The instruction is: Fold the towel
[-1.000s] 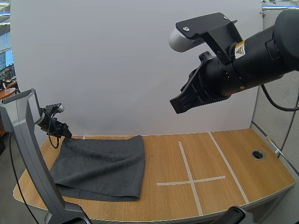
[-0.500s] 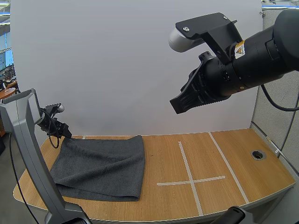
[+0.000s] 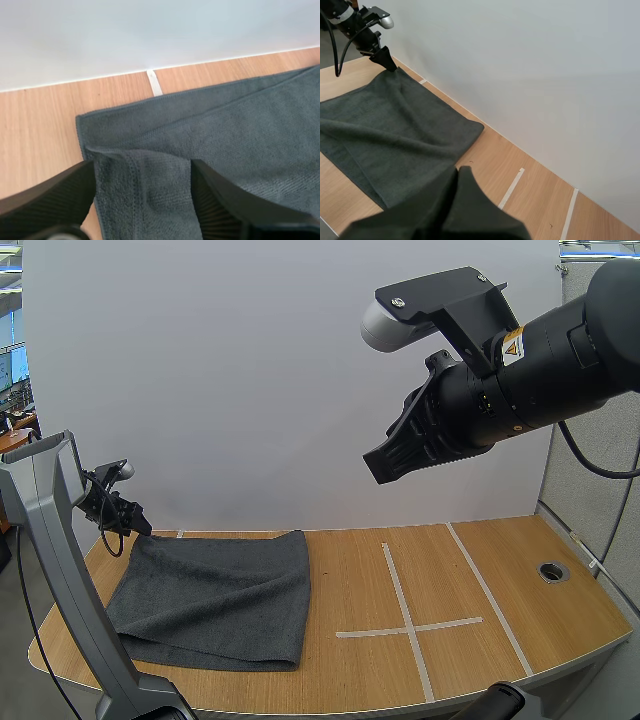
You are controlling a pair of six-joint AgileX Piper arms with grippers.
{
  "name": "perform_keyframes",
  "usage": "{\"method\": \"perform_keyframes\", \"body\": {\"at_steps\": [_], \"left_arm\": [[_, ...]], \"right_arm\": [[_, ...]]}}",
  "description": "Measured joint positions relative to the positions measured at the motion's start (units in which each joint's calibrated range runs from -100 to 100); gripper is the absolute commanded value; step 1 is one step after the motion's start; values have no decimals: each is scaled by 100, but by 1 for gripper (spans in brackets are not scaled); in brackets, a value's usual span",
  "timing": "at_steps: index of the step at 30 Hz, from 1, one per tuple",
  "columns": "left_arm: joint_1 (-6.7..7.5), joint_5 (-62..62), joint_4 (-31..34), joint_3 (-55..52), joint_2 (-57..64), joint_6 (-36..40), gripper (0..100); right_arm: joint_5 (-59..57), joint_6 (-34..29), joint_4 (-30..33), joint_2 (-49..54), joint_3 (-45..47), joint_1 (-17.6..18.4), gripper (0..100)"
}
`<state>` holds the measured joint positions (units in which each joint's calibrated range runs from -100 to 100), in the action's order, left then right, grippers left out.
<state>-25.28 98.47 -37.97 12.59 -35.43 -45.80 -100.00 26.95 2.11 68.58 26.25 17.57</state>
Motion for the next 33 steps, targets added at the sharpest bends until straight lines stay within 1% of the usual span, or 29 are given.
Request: {"method": "perform_keyframes", "body": {"at_steps": [24,29,33], "left_arm": [[0,24,-37,37,46,8,88],[0,24,52,37,431,18,88],[0,24,52,37,1025,27,88]], "right_arm": [[0,0,0,0,0,0,0],[0,0,0,0,0,0,0],[0,0,0,0,0,0,0]]}}
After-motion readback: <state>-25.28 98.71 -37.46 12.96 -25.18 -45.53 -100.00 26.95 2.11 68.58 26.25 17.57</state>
